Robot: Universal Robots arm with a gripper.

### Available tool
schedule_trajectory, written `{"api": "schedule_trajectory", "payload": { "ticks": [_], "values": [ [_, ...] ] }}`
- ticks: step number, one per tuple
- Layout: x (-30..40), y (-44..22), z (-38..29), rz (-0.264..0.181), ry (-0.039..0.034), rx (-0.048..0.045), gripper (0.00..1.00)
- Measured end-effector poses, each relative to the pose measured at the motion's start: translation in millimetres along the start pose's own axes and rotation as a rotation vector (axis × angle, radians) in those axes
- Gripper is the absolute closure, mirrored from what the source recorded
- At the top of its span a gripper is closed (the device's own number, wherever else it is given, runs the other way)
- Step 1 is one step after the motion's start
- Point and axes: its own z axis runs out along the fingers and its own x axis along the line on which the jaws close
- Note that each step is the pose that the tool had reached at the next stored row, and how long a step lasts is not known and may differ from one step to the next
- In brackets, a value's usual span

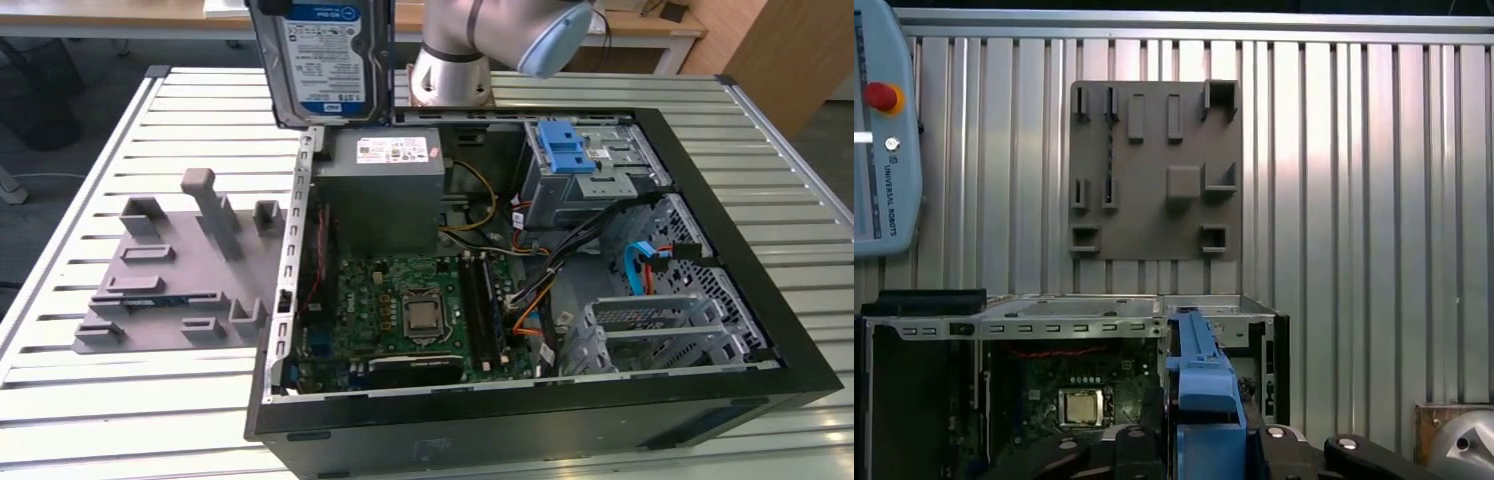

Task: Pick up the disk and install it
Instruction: 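Pick up the disk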

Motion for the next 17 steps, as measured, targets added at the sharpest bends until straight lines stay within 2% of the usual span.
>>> {"api": "schedule_trajectory", "payload": {
  "ticks": [4,9,17],
  "values": [
    [2.2,-11.3,-0.3,0.000,-0.0001,0.0000,0.64],
    [5.8,-21.8,-0.7,0.000,-0.0001,-0.0001,0.64],
    [18.0,-28.6,-1.1,0.000,-0.0001,-0.0001,0.64]
  ]
}}
